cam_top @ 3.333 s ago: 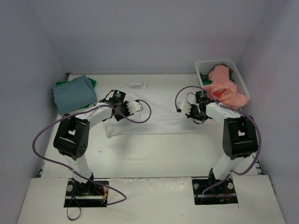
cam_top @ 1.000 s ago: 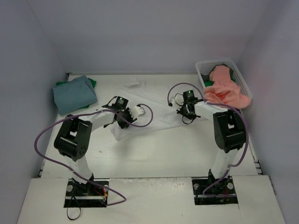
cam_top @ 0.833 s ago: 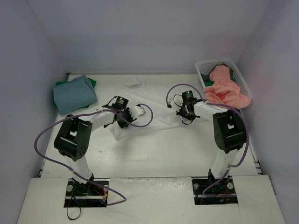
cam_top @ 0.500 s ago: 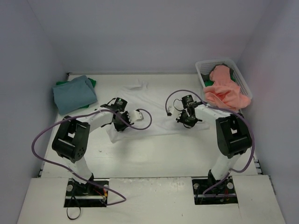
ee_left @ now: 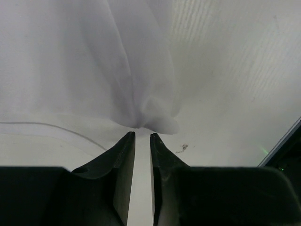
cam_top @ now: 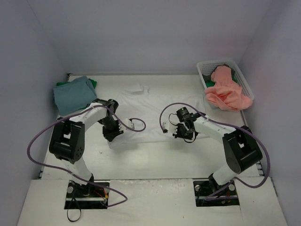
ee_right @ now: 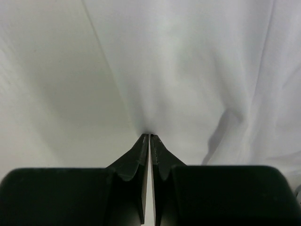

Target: Fold and stack the t-shirts

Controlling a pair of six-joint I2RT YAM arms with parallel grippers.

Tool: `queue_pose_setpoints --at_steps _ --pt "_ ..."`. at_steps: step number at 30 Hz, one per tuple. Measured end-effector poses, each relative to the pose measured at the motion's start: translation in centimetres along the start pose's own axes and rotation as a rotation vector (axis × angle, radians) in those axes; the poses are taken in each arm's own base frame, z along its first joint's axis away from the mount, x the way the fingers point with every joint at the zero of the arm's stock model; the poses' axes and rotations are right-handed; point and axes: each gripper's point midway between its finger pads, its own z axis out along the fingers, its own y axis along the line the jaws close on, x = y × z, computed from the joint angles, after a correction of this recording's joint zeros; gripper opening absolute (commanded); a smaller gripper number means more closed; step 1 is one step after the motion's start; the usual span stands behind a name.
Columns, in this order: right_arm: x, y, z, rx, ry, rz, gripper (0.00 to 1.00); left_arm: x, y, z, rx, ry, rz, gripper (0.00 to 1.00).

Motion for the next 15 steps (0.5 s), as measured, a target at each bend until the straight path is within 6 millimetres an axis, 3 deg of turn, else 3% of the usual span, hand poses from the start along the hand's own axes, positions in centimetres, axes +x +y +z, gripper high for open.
queue_pose_setpoints --at_steps 4,8,11,14,15 --pt "-0.3 0.7 -0.3 -0.011 -0.013 -0.001 0.07 -0.2 -0.5 -0.3 0.024 -0.031 -0.013 0.15" --pt "-1.2 -0.5 -1.1 0.015 -0.034 0.022 0.07 -2.2 1.6 -2.7 -0.075 -0.157 -0.046 0.15" --pt "-2.8 -3.0 -2.4 0.083 -0.085 0.059 0.03 -4.3 4.0 -5.8 -0.223 -0.279 -0.068 0.15" --pt "-4.0 -7.0 -4.0 0.177 -0.144 0.133 0.0 -6.5 6.1 -8.1 -0.343 -0.391 -0.097 0.12" --pt "-4.2 -8.5 -4.3 0.207 -0.16 0.167 0.0 -7.1 6.8 -8.6 -0.369 -0.422 -0.114 0.01"
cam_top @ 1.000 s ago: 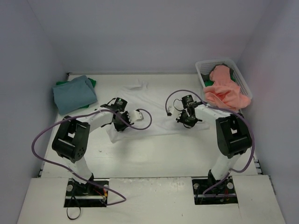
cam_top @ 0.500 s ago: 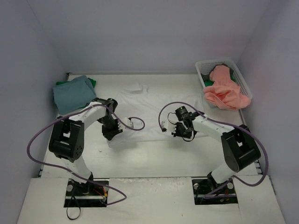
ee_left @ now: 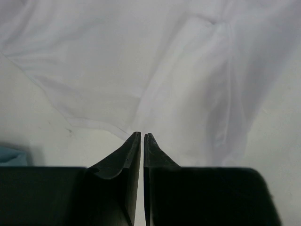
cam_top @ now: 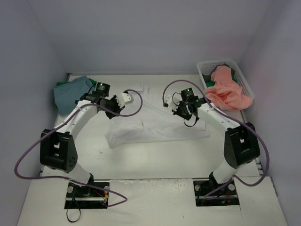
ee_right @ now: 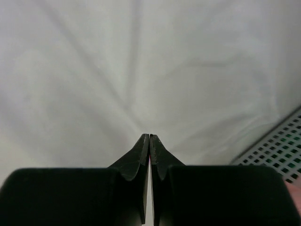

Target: Fold and stack the t-shirts

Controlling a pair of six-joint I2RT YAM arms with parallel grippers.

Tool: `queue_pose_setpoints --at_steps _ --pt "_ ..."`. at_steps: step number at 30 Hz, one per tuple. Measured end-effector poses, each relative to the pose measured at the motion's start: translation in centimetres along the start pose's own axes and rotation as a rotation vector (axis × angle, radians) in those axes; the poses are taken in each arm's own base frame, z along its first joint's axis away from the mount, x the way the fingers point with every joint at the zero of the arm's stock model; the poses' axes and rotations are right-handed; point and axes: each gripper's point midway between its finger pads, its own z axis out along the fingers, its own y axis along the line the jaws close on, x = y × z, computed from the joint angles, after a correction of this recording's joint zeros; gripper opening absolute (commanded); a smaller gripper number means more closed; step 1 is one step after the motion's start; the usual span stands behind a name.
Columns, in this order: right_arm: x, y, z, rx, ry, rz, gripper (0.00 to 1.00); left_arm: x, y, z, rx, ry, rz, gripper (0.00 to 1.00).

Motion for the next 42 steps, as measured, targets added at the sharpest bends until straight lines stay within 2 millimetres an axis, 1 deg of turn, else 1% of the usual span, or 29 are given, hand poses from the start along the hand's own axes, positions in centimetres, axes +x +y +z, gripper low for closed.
queue_pose_setpoints --at_steps 2,4,5,6,8,10,11,13,14,15,19,22,26,33,38,42 --pt "-0.4 -3.2 0.8 0.054 -0.012 0.07 0.0 -1.4 1.4 0.8 -0.033 -0.041 -0.04 0.0" --pt "-0.8 -5.9 1.7 0.101 -0.023 0.124 0.0 -2.3 3.0 2.3 -0.038 -0.059 -0.084 0.0" --pt "0.1 -6.4 3.3 0.093 0.002 0.155 0.0 -2.6 3.7 3.2 -0.036 -0.063 -0.107 0.0" --pt "0.7 -6.9 4.3 0.094 0.016 0.179 0.0 -2.9 4.7 4.5 -0.035 -0.067 -0.131 0.0" --pt "2.1 -6.7 6.3 0.074 0.053 0.215 0.0 -2.9 6.0 7.0 -0.028 -0.063 -0.171 0.0" --pt "3.1 -5.8 7.8 0.042 0.087 0.233 0.0 -2.0 6.5 9.3 -0.015 -0.043 -0.213 0.0" --pt "3.3 -5.8 8.2 0.041 0.095 0.236 0.0 -1.3 6.4 10.4 -0.007 -0.027 -0.234 0.0" --pt "2.7 -6.3 8.2 0.054 0.074 0.243 0.0 0.1 6.1 12.0 0.011 0.006 -0.272 0.0" --pt "2.6 -6.4 8.3 0.056 0.069 0.245 0.0 0.5 5.9 12.6 0.017 0.018 -0.284 0.0" --pt "2.5 -6.3 8.3 0.054 0.068 0.247 0.0 0.5 6.0 12.9 0.018 0.012 -0.288 0.0" --pt "2.8 -6.2 8.5 0.05 0.073 0.252 0.0 0.1 6.2 13.0 0.0 0.003 -0.291 0.0" --pt "2.8 -6.1 8.5 0.051 0.072 0.251 0.0 0.2 6.0 13.2 -0.003 0.011 -0.283 0.0" --pt "3.0 -5.8 8.3 0.053 0.07 0.248 0.0 0.7 5.5 12.9 -0.014 0.02 -0.268 0.0" --pt "4.0 -4.3 7.4 0.031 0.087 0.242 0.0 2.5 3.5 11.5 0.028 0.097 -0.225 0.0" --pt "4.6 -3.3 6.9 0.014 0.1 0.236 0.0 4.0 2.3 10.4 0.046 0.153 -0.191 0.0" --pt "4.7 -2.6 6.7 0.001 0.102 0.226 0.01 4.8 1.7 9.8 0.065 0.182 -0.179 0.0"
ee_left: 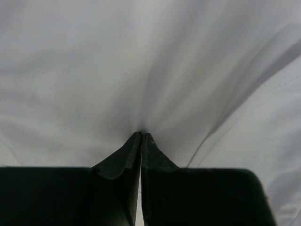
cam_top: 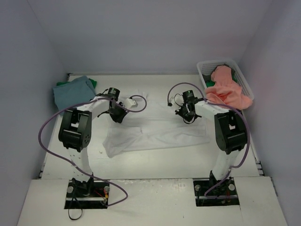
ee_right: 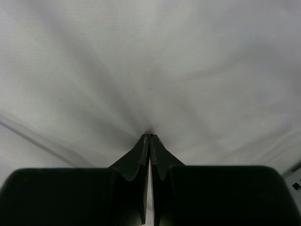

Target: Fold and stack the t-shirts

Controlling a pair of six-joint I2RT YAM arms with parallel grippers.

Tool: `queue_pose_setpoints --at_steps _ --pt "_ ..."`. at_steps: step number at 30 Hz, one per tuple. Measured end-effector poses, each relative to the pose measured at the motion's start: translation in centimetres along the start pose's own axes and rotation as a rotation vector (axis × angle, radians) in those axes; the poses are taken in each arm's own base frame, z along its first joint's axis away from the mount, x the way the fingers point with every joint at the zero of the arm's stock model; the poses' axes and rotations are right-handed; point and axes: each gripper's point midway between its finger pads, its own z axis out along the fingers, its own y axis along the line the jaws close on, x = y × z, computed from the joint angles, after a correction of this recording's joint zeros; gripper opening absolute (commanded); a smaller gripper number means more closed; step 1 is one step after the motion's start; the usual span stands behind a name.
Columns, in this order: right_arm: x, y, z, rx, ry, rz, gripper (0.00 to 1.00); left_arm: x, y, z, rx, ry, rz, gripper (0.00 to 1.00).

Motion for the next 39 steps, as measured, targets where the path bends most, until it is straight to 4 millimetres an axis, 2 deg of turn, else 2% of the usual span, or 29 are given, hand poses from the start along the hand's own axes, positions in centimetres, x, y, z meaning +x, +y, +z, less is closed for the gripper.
queue_pose_setpoints --at_steps 2,5,7,8,9,12,13,18,21,23,27,29,32,35,39 --pt "0.1 0.3 -0.1 -0.006 0.001 -0.003 0.1 0.5 -0.2 -0.2 0.004 0.006 -0.001 0.0" --pt "-0.1 0.3 -0.2 -0.003 -0.003 0.002 0.34 1.1 -0.5 -0.7 -0.001 0.014 -0.011 0.0" --pt "-0.3 0.1 -0.3 0.0 -0.008 0.008 0.39 1.1 -0.4 -1.0 -0.007 0.011 -0.023 0.08" --pt "-0.5 0.1 -0.4 0.001 -0.01 0.01 0.42 0.9 -0.2 -1.2 -0.012 0.005 -0.031 0.15" --pt "-0.6 -0.1 -0.7 -0.001 -0.007 0.016 0.43 0.5 0.1 -1.5 -0.018 -0.002 -0.038 0.23" --pt "-1.5 -0.8 -1.2 0.011 -0.021 0.018 0.43 -2.1 1.5 -3.0 -0.059 -0.06 -0.041 0.26" --pt "-2.0 -1.2 -1.4 0.02 -0.032 0.018 0.43 -3.4 2.2 -3.7 -0.078 -0.092 -0.039 0.37" --pt "-4.3 -3.7 -2.2 0.069 -0.083 0.024 0.43 -8.6 4.6 -6.9 -0.155 -0.225 -0.017 0.38" --pt "-4.5 -5.3 -1.4 0.084 -0.083 0.044 0.42 -10.1 5.5 -7.8 -0.182 -0.265 -0.012 0.38" --pt "-3.8 -6.5 -0.3 0.09 -0.062 0.067 0.42 -11.1 6.3 -7.8 -0.194 -0.282 -0.015 0.37" --pt "-2.2 -8.8 2.1 0.1 -0.015 0.105 0.42 -11.6 7.6 -5.8 -0.185 -0.275 -0.036 0.33" --pt "-2.5 -10.5 1.7 0.135 -0.03 0.114 0.42 -10.9 7.6 -4.4 -0.167 -0.251 -0.052 0.32" --pt "-1.8 -12.2 1.9 0.156 -0.029 0.134 0.42 -10.1 7.5 -3.0 -0.146 -0.224 -0.068 0.32" --pt "-0.4 -13.5 2.3 0.164 -0.013 0.154 0.43 -10.1 7.6 -2.8 -0.144 -0.222 -0.072 0.31" --pt "0.4 -14.7 2.0 0.175 -0.012 0.168 0.45 -10.2 7.6 -2.9 -0.146 -0.225 -0.071 0.31"
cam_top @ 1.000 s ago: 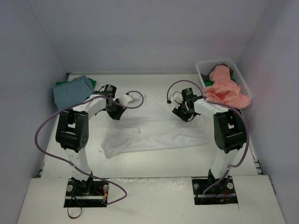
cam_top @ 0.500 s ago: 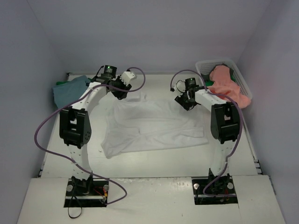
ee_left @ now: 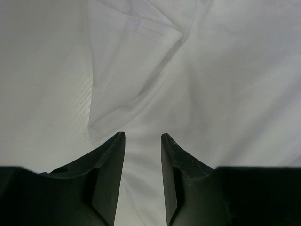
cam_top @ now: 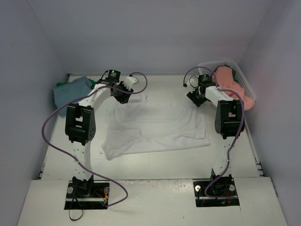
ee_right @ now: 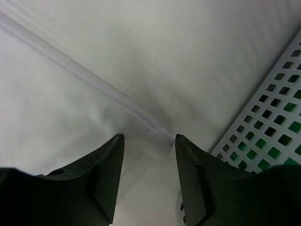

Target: Fold and stack the t-shirts

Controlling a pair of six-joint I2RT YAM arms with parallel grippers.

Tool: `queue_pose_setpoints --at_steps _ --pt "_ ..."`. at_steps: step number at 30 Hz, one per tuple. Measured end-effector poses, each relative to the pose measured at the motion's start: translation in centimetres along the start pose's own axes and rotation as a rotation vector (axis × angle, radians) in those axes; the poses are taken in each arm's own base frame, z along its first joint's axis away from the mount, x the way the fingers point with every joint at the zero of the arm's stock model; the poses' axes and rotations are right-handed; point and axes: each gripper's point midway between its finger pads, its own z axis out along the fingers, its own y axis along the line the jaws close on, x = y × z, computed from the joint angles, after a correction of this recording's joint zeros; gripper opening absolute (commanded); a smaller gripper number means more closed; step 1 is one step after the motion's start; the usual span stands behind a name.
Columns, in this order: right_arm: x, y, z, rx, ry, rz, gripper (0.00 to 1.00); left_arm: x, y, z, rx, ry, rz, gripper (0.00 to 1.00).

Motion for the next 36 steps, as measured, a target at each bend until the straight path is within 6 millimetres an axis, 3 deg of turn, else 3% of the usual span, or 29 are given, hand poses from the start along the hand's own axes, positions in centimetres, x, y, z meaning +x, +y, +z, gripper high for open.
queue_pose_setpoints --at_steps 10,21,28,31,36 --pt "0.4 -0.7 0.6 -0.062 -0.02 -0.062 0.47 0.1 -0.1 0.0 0.002 0.003 -0.001 0.31" --pt "0.2 -0.4 0.8 -0.098 -0.037 -0.135 0.42 -0.2 0.5 1.0 0.011 0.018 -0.006 0.31" --pt "0.3 -0.3 0.8 -0.108 -0.041 -0.173 0.37 -0.8 1.1 1.6 0.022 0.027 -0.006 0.44" --pt "0.4 -0.1 1.0 -0.116 -0.044 -0.194 0.27 -1.2 1.3 1.6 0.028 0.027 -0.006 0.52" --pt "0.6 0.2 1.0 -0.12 -0.052 -0.209 0.21 -1.9 1.6 1.7 0.03 0.019 -0.005 0.55"
